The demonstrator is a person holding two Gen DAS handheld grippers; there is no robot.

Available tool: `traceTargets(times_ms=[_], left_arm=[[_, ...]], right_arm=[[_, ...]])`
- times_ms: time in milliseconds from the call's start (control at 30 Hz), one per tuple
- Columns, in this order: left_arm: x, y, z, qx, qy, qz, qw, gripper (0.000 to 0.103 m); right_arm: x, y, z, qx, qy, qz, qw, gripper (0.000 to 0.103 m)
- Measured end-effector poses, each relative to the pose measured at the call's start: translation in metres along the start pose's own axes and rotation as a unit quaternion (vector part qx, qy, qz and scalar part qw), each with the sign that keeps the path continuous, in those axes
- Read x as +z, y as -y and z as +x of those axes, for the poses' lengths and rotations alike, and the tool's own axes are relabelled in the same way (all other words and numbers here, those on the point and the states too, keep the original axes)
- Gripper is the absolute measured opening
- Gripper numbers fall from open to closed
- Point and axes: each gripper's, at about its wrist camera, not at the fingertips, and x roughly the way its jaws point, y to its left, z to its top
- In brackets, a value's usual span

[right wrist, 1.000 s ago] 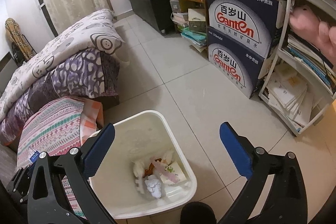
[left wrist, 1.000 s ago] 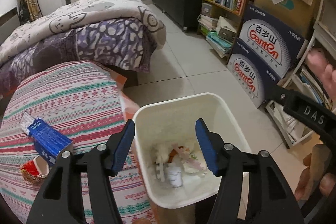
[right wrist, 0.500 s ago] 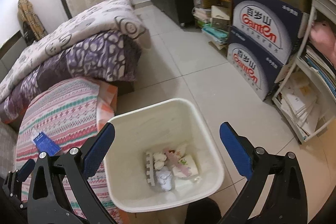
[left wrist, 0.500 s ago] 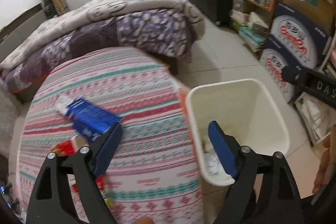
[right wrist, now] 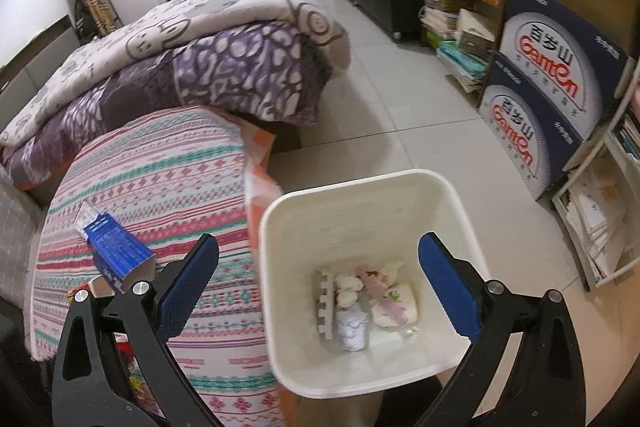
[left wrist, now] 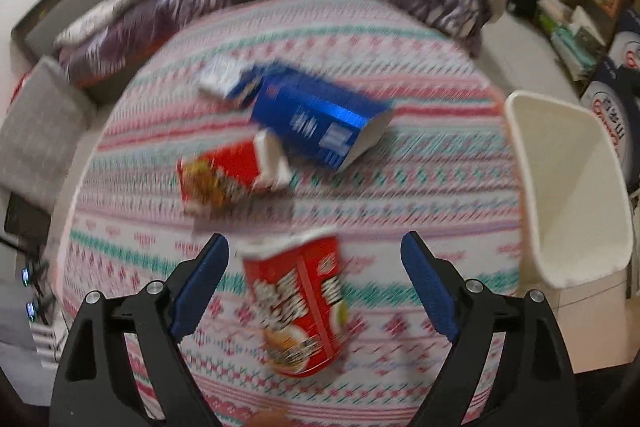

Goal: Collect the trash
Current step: 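Grasp the red snack cup with the left tool while the right tool grasps the red snack bag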

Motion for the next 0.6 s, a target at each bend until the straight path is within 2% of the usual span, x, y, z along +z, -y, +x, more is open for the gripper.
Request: traceTargets(times_ms=[200,267,300,333,367,400,433,500,600], left_arm=[[-0.017,-0.015,0.028,-0.034,-0.072,-0.013,0.9967,0.085],[-0.020,-0.020,0.033,-0.041,-0.078,-0.015,0.9960,0.085],[-0.021,-0.023,0.034,-0.044,-0.078,-0.014,0.9959,0.079],[-0.022,-0.026,0.036,-0.048,-0.077,-0.012,0.9958,0.068],[-0.024,-0.029,0.037,-0.055,-0.079,-0.010,0.9953,0.062],[-0.025,-0.032,0.039,-0.063,-0.084,-0.010,0.9944,0.050],[-0.026,-0.036,0.040,-0.073,-0.089,-0.013,0.9933,0.044],[-0.028,-0.045,0.039,-0.079,-0.083,-0.015,0.9933,0.039],[-0.027,-0.063,0.035,-0.092,-0.080,-0.036,0.9919,0.038]], right_arm=[[-0.005,-0.041,0.011,0.016,-0.018,-0.036,0.999,0.096],[-0.008,-0.055,0.016,0.021,-0.025,-0.048,0.998,0.096],[-0.009,-0.062,0.018,0.023,-0.028,-0.053,0.998,0.096],[-0.010,-0.069,0.020,0.025,-0.031,-0.058,0.997,0.096],[-0.011,-0.075,0.022,0.028,-0.034,-0.062,0.997,0.096],[-0.012,-0.080,0.024,0.031,-0.037,-0.066,0.997,0.096],[-0.013,-0.086,0.026,0.034,-0.041,-0.069,0.996,0.096],[-0.015,-0.094,0.029,0.041,-0.048,-0.075,0.995,0.096],[-0.019,-0.109,0.034,0.048,-0.057,-0.085,0.994,0.096]])
